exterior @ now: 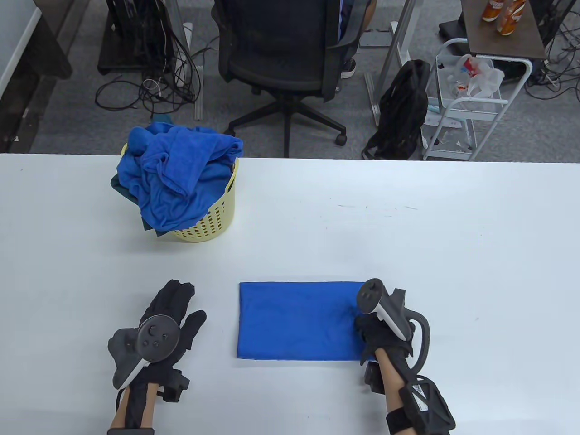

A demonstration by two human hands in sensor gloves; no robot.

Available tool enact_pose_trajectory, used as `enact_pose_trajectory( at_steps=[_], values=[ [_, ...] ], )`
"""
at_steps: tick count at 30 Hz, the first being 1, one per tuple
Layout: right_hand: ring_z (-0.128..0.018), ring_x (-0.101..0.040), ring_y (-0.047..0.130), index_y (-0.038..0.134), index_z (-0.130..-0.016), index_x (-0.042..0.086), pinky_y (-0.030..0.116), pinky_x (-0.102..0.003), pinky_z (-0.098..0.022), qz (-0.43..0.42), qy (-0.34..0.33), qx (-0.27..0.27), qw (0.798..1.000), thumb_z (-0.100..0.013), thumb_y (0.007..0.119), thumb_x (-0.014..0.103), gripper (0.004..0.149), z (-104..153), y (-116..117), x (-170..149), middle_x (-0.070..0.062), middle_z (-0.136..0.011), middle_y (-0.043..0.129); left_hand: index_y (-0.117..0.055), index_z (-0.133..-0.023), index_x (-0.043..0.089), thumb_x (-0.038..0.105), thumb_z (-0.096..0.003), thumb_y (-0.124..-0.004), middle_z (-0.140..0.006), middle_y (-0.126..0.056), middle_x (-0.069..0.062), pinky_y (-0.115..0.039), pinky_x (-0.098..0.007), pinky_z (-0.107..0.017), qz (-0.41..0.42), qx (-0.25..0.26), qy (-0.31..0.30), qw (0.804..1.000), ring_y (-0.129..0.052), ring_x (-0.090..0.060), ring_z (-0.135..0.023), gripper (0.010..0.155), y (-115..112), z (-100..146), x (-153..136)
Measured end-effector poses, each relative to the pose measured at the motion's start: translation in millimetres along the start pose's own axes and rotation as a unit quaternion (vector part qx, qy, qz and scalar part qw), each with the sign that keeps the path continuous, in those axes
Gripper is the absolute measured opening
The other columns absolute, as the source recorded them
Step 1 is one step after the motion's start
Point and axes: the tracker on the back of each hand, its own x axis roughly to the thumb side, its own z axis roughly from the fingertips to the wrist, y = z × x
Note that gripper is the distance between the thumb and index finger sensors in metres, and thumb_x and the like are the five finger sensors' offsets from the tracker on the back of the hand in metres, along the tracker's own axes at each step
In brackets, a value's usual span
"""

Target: Fold and stack clothes and towels from laundry basket

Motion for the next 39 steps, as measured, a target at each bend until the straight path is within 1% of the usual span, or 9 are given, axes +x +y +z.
enact_pose_trajectory(
  at_steps=[5,7,10,13,16,18,22,32,39],
  values=[
    [-0.088,-0.059,0.069,0.064,-0.094,0.001,0.071,-0.067,-0.059,-0.067,-0.068,-0.055,0.994,-0.062,0.075,0.028,0.043,14.2,-4.8,-4.9,-0.038,-0.105,0.063,-0.054,-0.117,0.024,0.057,-0.0532,-0.070,-0.124,-0.056,-0.017,-0.068,-0.062,-0.073,0.000,-0.014,-0.006,1.000,-0.068,-0.043,-0.109,0.074,-5.0,-0.5,-0.5],
    [-0.073,-0.037,0.090,0.060,-0.095,0.000,0.084,-0.053,-0.051,-0.156,-0.084,-0.039,0.983,-0.063,0.073,0.025,0.043,15.3,-9.9,-16.8,-0.037,-0.101,0.069,-0.053,-0.117,0.024,0.057,-0.0529,-0.070,-0.125,-0.055,-0.018,-0.068,-0.062,-0.073,-0.004,-0.020,-0.007,1.000,-0.067,-0.043,-0.109,0.074,-6.9,-0.9,0.6],
    [-0.066,-0.030,0.094,0.044,-0.109,0.002,0.087,-0.046,-0.046,-0.309,-0.095,0.030,0.946,-0.064,0.071,0.023,0.057,13.7,-7.8,-39.0,-0.039,-0.101,0.067,-0.053,-0.118,0.024,0.058,-0.0531,-0.070,-0.125,-0.055,-0.018,-0.068,-0.062,-0.073,-0.009,-0.026,-0.009,1.000,-0.067,-0.043,-0.109,0.075,-8.8,-1.3,1.6],
    [-0.078,-0.040,0.086,0.007,-0.115,0.025,0.083,-0.053,-0.053,-0.409,-0.161,0.110,0.891,-0.066,0.069,0.029,0.079,7.6,0.4,-60.2,-0.045,-0.111,0.046,-0.052,-0.118,0.024,0.058,-0.0531,-0.070,-0.125,-0.055,-0.018,-0.068,-0.062,-0.073,-0.013,-0.030,-0.005,0.999,-0.067,-0.044,-0.109,0.075,-10.3,-2.1,0.6],
    [-0.083,-0.047,0.080,0.015,-0.113,0.036,0.078,-0.058,-0.056,-0.477,-0.220,0.182,0.831,-0.067,0.069,0.027,0.071,-1.5,6.7,-73.1,-0.042,-0.116,0.031,-0.052,-0.118,0.025,0.058,-0.0532,-0.070,-0.125,-0.054,-0.019,-0.067,-0.062,-0.073,-0.014,-0.037,-0.001,0.999,-0.066,-0.044,-0.109,0.075,-12.2,-2.2,-1.5],
    [-0.082,-0.044,0.081,0.024,-0.115,0.035,0.077,-0.056,-0.058,-0.450,-0.234,0.203,0.838,-0.066,0.070,0.025,0.068,-4.3,6.8,-74.0,-0.036,-0.118,0.027,-0.052,-0.118,0.026,0.058,-0.0532,-0.070,-0.125,-0.054,-0.019,-0.067,-0.062,-0.073,-0.015,-0.039,0.000,0.999,-0.066,-0.044,-0.110,0.074,-12.6,-2.1,-2.0],
    [-0.074,-0.033,0.086,0.035,-0.116,0.029,0.079,-0.049,-0.055,-0.350,-0.235,0.190,0.887,-0.062,0.074,0.019,0.068,-6.0,11.8,-68.3,-0.026,-0.119,0.030,-0.053,-0.117,0.025,0.057,-0.0533,-0.070,-0.125,-0.055,-0.018,-0.067,-0.062,-0.073,-0.019,-0.050,-0.002,0.999,-0.067,-0.044,-0.110,0.074,-13.2,-3.0,-1.8],
    [-0.058,-0.024,0.090,0.039,-0.116,0.020,0.082,-0.040,-0.045,-0.343,-0.267,0.109,0.894,-0.060,0.077,0.017,0.068,6.1,-7.7,-64.1,-0.015,-0.121,0.033,-0.053,-0.118,0.023,0.057,-0.0532,-0.070,-0.125,-0.056,-0.017,-0.068,-0.062,-0.073,-0.018,-0.055,0.001,0.998,-0.068,-0.043,-0.109,0.075,-13.1,-3.8,-5.3],
    [-0.042,-0.016,0.091,0.036,-0.116,0.019,0.084,-0.033,-0.034,-0.189,-0.193,0.015,0.963,-0.057,0.083,0.020,0.076,12.6,-17.2,-66.2,-0.019,-0.118,0.040,-0.053,-0.118,0.024,0.057,-0.0530,-0.070,-0.125,-0.057,-0.016,-0.068,-0.062,-0.073,-0.028,-0.059,0.001,0.998,-0.068,-0.042,-0.110,0.075,-13.2,-3.5,-4.7]
  ],
)
